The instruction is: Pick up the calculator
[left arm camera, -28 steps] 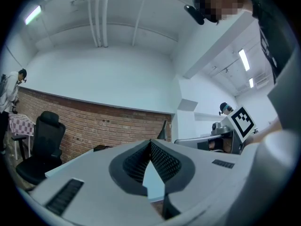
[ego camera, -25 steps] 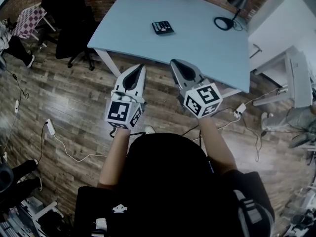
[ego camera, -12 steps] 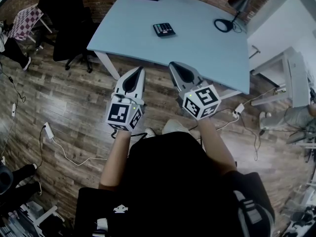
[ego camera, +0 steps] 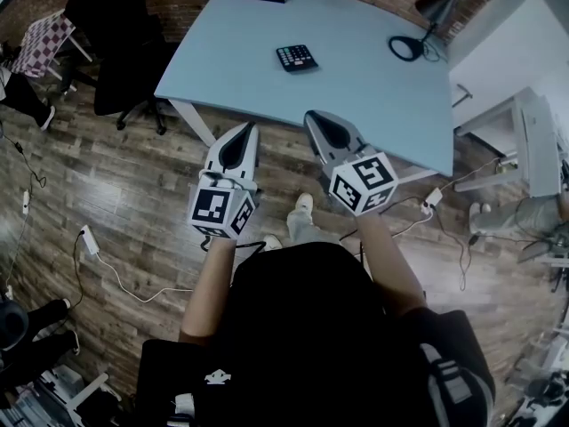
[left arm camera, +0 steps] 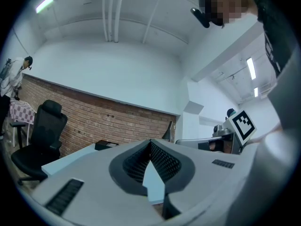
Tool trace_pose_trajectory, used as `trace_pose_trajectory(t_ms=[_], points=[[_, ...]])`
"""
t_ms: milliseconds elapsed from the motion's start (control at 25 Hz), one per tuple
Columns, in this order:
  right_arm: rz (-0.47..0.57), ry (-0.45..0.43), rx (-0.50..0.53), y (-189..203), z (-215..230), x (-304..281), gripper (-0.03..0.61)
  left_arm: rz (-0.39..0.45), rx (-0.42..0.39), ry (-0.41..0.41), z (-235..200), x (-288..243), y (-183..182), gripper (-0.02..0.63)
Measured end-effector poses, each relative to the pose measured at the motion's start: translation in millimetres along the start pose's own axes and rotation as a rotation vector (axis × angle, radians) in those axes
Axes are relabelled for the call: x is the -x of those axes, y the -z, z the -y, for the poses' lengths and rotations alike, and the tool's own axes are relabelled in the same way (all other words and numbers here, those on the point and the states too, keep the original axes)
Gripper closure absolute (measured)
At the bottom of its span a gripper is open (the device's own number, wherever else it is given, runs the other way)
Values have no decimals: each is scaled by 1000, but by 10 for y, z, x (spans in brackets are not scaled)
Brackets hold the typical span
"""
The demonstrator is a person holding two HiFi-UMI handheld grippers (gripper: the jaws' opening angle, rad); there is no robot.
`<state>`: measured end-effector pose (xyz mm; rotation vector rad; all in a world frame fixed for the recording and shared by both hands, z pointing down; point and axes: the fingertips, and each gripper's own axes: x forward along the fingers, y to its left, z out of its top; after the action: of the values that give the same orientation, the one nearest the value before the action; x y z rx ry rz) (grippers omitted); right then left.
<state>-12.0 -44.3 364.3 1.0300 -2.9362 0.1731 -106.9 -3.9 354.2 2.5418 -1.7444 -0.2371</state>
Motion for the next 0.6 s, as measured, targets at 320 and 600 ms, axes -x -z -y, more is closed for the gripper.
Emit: trace_pose_trajectory(t_ms=[320, 600], points=[[-5, -5, -7, -20, 267, -238, 574, -13, -3, -9, -156, -313, 39, 611], [-8, -14, -5, -57, 484, -425, 574, -18, -2, -11, -248, -591, 81, 611]])
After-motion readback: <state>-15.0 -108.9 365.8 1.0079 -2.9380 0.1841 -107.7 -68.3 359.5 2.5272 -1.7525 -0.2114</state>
